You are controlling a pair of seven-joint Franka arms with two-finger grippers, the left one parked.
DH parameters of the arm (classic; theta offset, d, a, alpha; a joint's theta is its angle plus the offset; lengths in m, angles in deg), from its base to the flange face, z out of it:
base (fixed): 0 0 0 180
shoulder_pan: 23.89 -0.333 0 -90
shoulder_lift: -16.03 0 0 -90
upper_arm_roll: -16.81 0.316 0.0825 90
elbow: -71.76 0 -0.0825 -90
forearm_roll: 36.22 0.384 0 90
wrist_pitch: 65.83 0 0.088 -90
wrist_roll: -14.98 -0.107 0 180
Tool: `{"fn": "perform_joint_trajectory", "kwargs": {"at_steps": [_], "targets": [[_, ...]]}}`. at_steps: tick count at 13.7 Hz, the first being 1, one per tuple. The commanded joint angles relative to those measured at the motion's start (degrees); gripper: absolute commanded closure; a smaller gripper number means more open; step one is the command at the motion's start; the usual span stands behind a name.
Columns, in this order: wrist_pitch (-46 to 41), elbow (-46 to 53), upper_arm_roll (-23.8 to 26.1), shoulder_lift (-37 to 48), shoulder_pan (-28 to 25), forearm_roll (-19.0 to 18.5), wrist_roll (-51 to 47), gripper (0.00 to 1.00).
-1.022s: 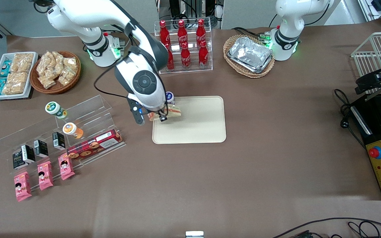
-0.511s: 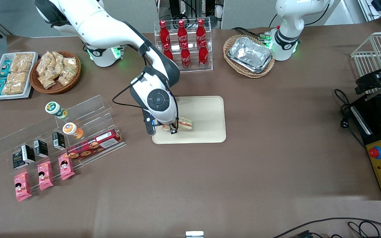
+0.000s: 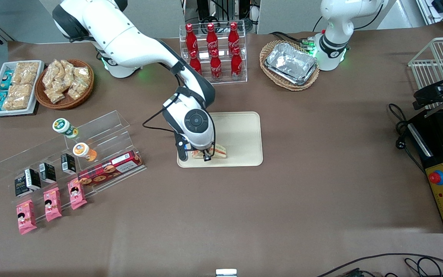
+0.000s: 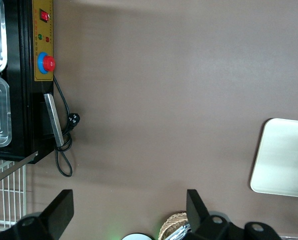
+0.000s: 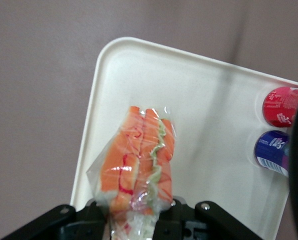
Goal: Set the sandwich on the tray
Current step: 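Lower the sandwich onto the tray and open the right gripper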
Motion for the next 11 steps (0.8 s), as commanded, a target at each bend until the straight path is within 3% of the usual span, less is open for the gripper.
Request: {"fn": "perform_joint_trajectory", "kwargs": {"at_steps": [1, 3, 4, 5, 8, 9, 10, 11], "targets": [[1.0, 2.3, -0.1, -2.7, -1.2, -2.8, -2.0, 0.7], [1.1, 2.3, -0.1, -2.7, -1.2, -2.9, -2.2, 0.7], [1.2, 2.3, -0.1, -2.7, -1.2, -2.9, -2.1, 0.6], [1.2, 2.3, -0.1, -2.7, -1.1, -2.9, -2.2, 0.41], [1.1, 2.3, -0.4, -2.7, -1.0, -2.9, -2.0, 0.37], [1.1, 2.3, -0.9, -2.5, -1.0, -2.8, -2.2, 0.27], [0.9, 2.3, -1.0, -2.1, -0.7, -2.9, -2.2, 0.03], [0.8, 2.4, -1.0, -1.4, -0.3, -2.9, -1.8, 0.02]]}}
